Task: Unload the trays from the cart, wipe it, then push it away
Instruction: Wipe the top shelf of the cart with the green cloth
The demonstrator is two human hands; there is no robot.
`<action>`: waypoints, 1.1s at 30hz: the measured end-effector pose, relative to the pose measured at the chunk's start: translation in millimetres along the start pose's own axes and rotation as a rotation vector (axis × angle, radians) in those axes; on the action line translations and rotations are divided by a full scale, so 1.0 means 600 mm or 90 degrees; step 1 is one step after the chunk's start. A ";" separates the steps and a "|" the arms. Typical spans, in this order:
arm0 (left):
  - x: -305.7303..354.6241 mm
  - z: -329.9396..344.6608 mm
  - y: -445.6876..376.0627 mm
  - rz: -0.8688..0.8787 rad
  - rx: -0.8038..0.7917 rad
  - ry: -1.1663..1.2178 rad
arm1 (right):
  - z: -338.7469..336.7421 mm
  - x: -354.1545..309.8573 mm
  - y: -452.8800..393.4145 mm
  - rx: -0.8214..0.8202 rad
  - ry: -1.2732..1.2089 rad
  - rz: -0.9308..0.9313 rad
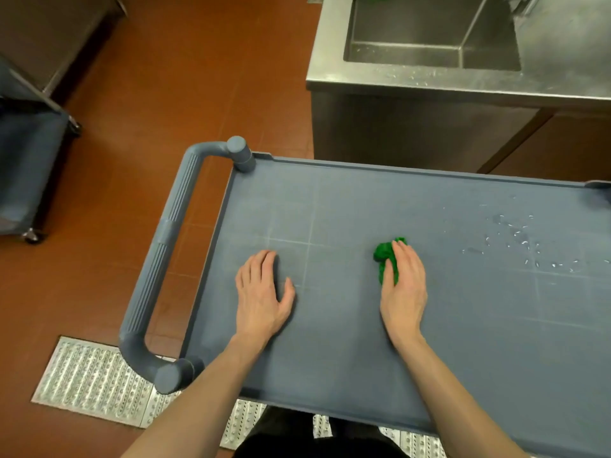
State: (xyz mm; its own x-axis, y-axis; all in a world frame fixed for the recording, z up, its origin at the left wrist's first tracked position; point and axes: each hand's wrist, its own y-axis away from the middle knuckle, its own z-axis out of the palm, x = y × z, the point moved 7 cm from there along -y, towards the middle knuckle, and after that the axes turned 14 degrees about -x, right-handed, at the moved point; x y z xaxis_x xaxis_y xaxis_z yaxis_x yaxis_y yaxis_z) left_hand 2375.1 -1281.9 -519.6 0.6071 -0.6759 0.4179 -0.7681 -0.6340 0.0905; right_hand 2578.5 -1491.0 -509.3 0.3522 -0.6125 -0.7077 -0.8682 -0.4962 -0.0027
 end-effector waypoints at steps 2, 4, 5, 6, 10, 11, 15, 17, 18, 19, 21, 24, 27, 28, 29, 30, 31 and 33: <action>-0.003 0.000 0.002 0.006 0.006 0.011 | 0.014 -0.011 0.002 0.021 -0.002 0.022; -0.005 -0.004 0.003 0.014 0.011 0.032 | 0.028 -0.024 0.003 0.030 -0.006 0.038; -0.007 -0.005 0.001 0.016 0.012 0.045 | 0.036 -0.031 0.003 0.030 -0.012 0.049; -0.009 -0.006 0.002 0.016 0.013 0.056 | 0.046 -0.041 0.004 0.027 -0.019 0.053; -0.011 -0.007 0.004 0.020 0.014 0.100 | 0.110 -0.120 0.005 -0.010 0.006 -0.039; -0.011 -0.008 0.004 0.022 0.012 0.108 | 0.128 -0.139 0.002 -0.025 0.011 -0.061; -0.022 -0.014 0.004 0.038 0.010 0.144 | 0.200 -0.201 0.000 -0.087 -0.014 -0.114; -0.024 -0.021 0.003 0.051 0.023 0.182 | 0.233 -0.231 -0.002 -0.135 -0.025 -0.154; -0.029 -0.026 0.003 0.050 0.037 0.207 | 0.247 -0.246 -0.003 -0.161 -0.028 -0.177; -0.038 -0.033 0.004 0.043 0.055 0.231 | 0.260 -0.261 -0.004 -0.186 -0.032 -0.202; -0.061 -0.052 0.004 0.021 0.093 0.257 | 0.279 -0.288 -0.003 -0.224 -0.027 -0.244; -0.101 -0.078 -0.002 0.019 0.109 0.228 | 0.300 -0.321 0.000 -0.247 -0.017 -0.282; -0.133 -0.089 -0.003 -0.006 0.104 0.201 | 0.318 -0.342 0.017 -0.312 -0.018 -0.340; -0.140 -0.090 0.000 -0.018 0.104 0.203 | 0.321 -0.345 0.025 -0.338 -0.014 -0.363; -0.145 -0.090 0.003 -0.023 0.104 0.206 | 0.321 -0.347 0.032 -0.363 -0.009 -0.385; -0.147 -0.090 0.006 -0.021 0.104 0.208 | 0.319 -0.346 0.038 -0.382 -0.007 -0.400; -0.146 -0.092 0.009 -0.015 0.105 0.207 | 0.315 -0.344 0.044 -0.395 -0.008 -0.408; -0.147 -0.096 0.010 -0.015 0.110 0.205 | 0.302 -0.333 0.056 -0.397 -0.006 -0.403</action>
State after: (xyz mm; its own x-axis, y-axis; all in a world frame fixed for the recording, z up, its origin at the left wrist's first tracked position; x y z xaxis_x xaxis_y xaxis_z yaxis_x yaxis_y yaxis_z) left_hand 2305.0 -1204.2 -503.9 0.5077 -0.5249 0.6832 -0.6925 -0.7204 -0.0389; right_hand 2415.7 -1273.6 -495.9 0.6964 -0.1051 -0.7100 -0.1621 -0.9867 -0.0129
